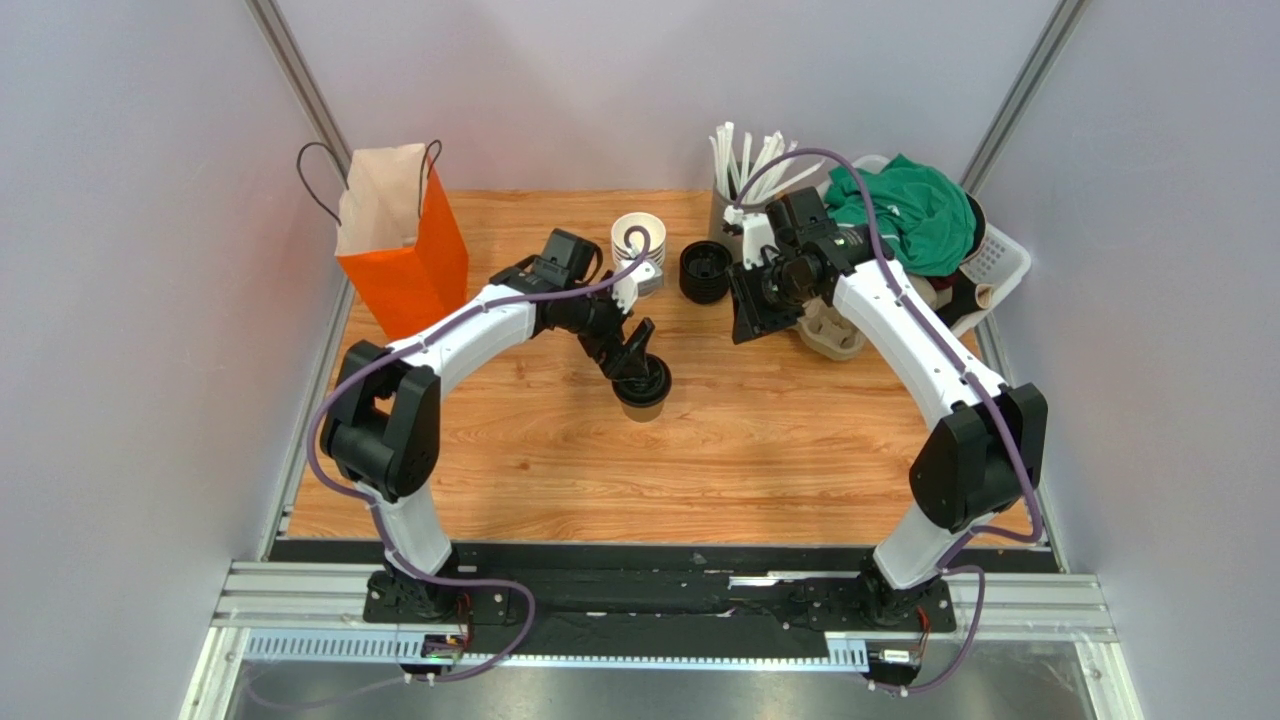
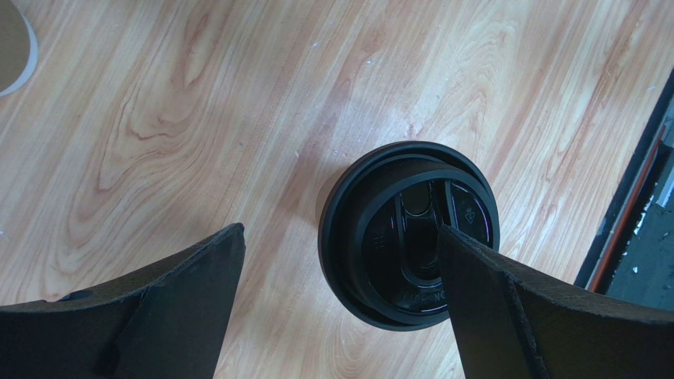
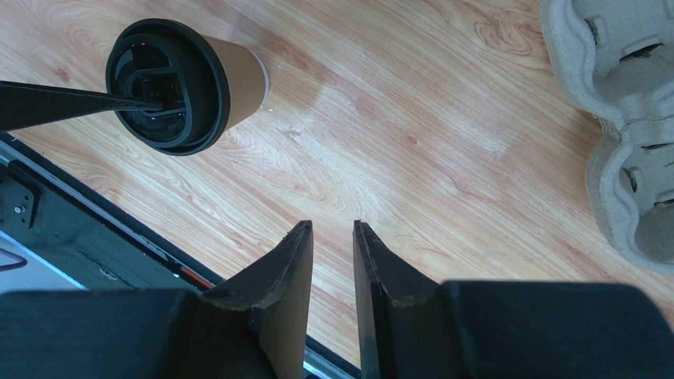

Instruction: Pack the takeout coffee

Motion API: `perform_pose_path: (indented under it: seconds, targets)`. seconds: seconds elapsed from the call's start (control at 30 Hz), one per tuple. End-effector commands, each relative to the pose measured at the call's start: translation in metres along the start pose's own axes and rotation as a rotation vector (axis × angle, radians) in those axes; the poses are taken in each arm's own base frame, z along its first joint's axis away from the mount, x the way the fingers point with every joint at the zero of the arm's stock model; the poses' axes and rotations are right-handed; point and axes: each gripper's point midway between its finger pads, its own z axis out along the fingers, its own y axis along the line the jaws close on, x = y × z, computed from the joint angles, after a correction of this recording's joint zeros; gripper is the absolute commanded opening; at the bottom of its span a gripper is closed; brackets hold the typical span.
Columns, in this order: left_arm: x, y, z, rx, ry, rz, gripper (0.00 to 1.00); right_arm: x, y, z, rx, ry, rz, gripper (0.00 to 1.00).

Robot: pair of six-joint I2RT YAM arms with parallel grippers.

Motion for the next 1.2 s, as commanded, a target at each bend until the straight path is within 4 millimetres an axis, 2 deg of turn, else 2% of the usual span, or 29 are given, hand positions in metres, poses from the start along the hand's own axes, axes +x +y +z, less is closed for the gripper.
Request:
perform_pose_path:
  seconds: [0.0,0.23,0.33,0.37,0.47,0.67,0.8,0.9,1.03,1.17]
  targets:
    - [0.005,0.001,0.005,0.024,0.033,0.018,0.99,-0.011,0.006,-0.008,-0.023,-0.059,-0.029,0.29]
    - [0.009,0.003,0.013,0.039,0.047,-0.001,0.98,-0.007,0.006,-0.004,-0.035,-0.048,-0.018,0.29]
    - [0.007,0.002,0.014,0.053,0.042,-0.002,0.93,-0.007,0.007,-0.004,-0.037,-0.049,-0.02,0.29]
    - [0.008,0.001,0.015,0.062,0.045,-0.009,0.89,-0.006,0.007,-0.003,-0.039,-0.046,-0.017,0.29]
    - [0.009,-0.001,0.017,0.087,0.05,-0.023,0.87,-0.007,0.009,-0.003,-0.047,-0.049,-0.014,0.29]
    - [0.013,0.0,0.017,0.124,0.044,-0.058,0.86,-0.006,0.013,-0.001,-0.074,-0.045,-0.007,0.29]
    - [0.013,0.004,0.012,0.16,0.027,-0.096,0.87,-0.007,0.024,0.0,-0.141,-0.044,-0.018,0.29]
    - [0.009,0.008,0.006,0.161,0.005,-0.109,0.9,-0.009,0.032,0.002,-0.196,-0.039,-0.025,0.29]
    - [-0.009,0.014,-0.004,0.157,-0.042,-0.111,0.94,-0.015,0.039,0.005,-0.247,-0.04,-0.023,0.29]
    - [-0.025,0.009,-0.012,0.181,-0.073,-0.099,0.95,-0.015,0.041,0.008,-0.266,-0.032,-0.021,0.29]
